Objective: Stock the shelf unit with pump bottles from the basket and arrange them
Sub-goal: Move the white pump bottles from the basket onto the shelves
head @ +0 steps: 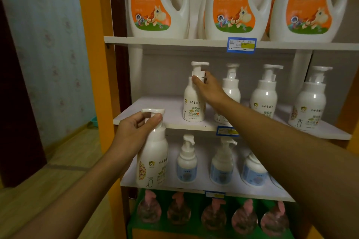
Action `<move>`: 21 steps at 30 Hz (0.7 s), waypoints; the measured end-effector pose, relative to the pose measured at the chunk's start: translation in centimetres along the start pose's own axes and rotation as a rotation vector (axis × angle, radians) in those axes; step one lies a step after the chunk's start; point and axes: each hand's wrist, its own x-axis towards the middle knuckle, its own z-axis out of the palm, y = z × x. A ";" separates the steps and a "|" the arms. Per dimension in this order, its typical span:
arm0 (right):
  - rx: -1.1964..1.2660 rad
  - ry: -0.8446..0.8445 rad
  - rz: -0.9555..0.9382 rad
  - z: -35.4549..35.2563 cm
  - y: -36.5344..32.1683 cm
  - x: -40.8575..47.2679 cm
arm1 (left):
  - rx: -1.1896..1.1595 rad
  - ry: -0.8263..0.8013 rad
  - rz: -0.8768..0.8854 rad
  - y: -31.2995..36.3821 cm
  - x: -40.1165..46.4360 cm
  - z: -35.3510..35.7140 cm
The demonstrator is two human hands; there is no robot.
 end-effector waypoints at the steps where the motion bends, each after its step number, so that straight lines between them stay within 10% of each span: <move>1: 0.009 -0.012 -0.001 0.0 0.1 -0.1 | 0.001 0.004 0.001 0.0 0.1 0.1; 16: -0.018 0.152 -0.097 -1.4 0.5 -7.5 | -0.024 -0.002 -0.006 2.5 1.5 0.3; 21: 0.166 -0.339 -0.121 -0.2 -0.1 -10.8 | -0.067 -0.078 0.011 4.1 1.9 0.7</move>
